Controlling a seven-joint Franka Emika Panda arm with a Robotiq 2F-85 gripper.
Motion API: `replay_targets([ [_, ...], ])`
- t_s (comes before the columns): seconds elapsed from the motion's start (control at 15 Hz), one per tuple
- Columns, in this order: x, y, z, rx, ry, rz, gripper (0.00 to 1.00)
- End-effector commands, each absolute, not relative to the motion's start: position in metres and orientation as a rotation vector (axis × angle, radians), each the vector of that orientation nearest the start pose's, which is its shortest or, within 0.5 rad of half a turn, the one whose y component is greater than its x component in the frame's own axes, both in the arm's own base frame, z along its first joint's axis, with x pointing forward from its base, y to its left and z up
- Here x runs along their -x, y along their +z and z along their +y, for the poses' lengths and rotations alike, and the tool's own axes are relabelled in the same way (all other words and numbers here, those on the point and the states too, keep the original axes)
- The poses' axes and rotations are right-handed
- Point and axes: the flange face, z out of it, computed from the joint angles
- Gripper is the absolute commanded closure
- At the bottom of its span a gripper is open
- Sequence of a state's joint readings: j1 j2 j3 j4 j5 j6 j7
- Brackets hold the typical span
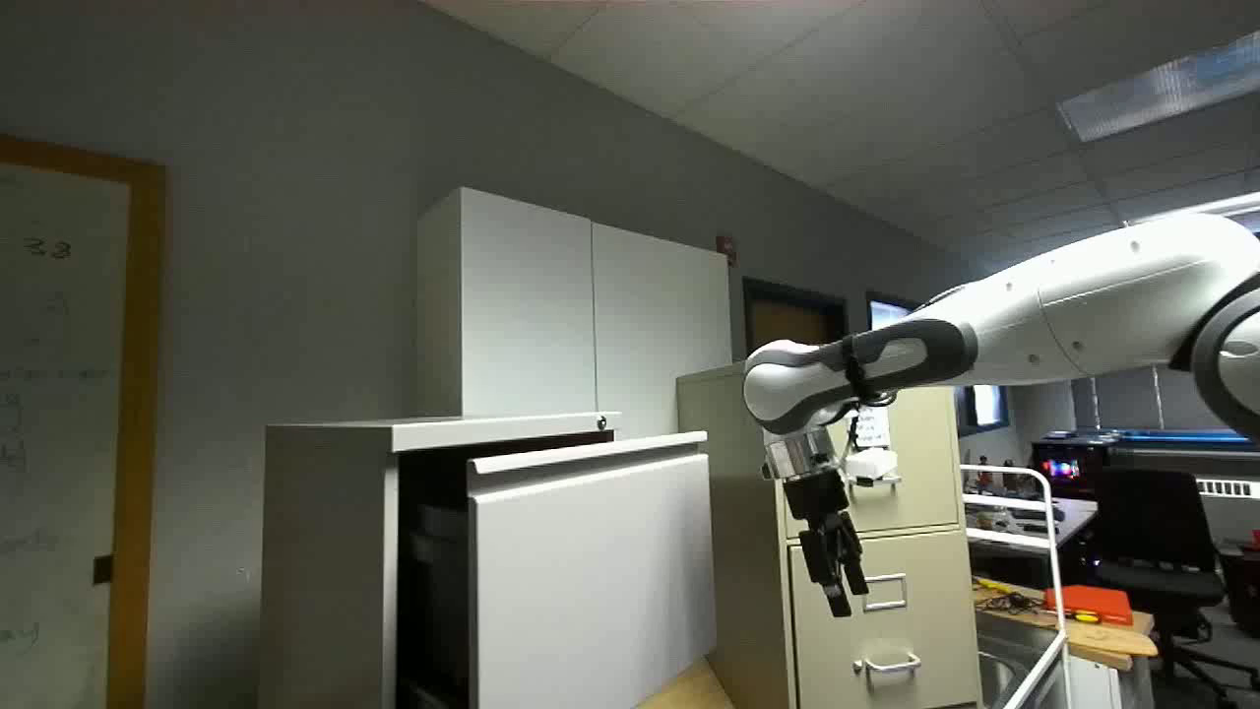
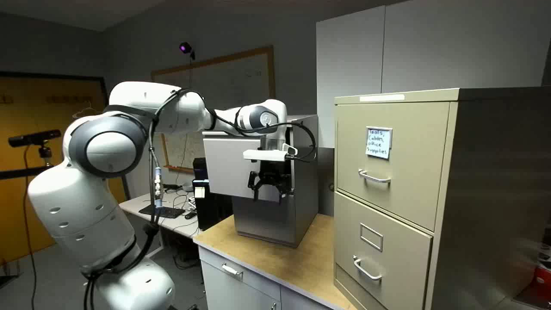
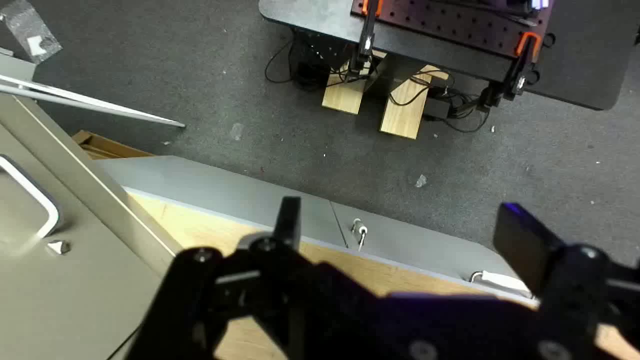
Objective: Close the drawer
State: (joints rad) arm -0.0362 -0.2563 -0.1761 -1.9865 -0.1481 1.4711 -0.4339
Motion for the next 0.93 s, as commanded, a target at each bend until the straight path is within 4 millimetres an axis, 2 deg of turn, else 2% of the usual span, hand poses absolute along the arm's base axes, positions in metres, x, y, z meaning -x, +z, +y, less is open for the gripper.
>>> replay_targets([
  [0.0,-0.436,0.554,-0.119,3.104,0.443,-0.371,0.0],
  [0.47,-0.443,0.557,-0.118,3.129,0.394,-0.317,0.0],
  [0.87,-0.463,0.586,-0.094,3.196,0.147,-0.271,0.0],
])
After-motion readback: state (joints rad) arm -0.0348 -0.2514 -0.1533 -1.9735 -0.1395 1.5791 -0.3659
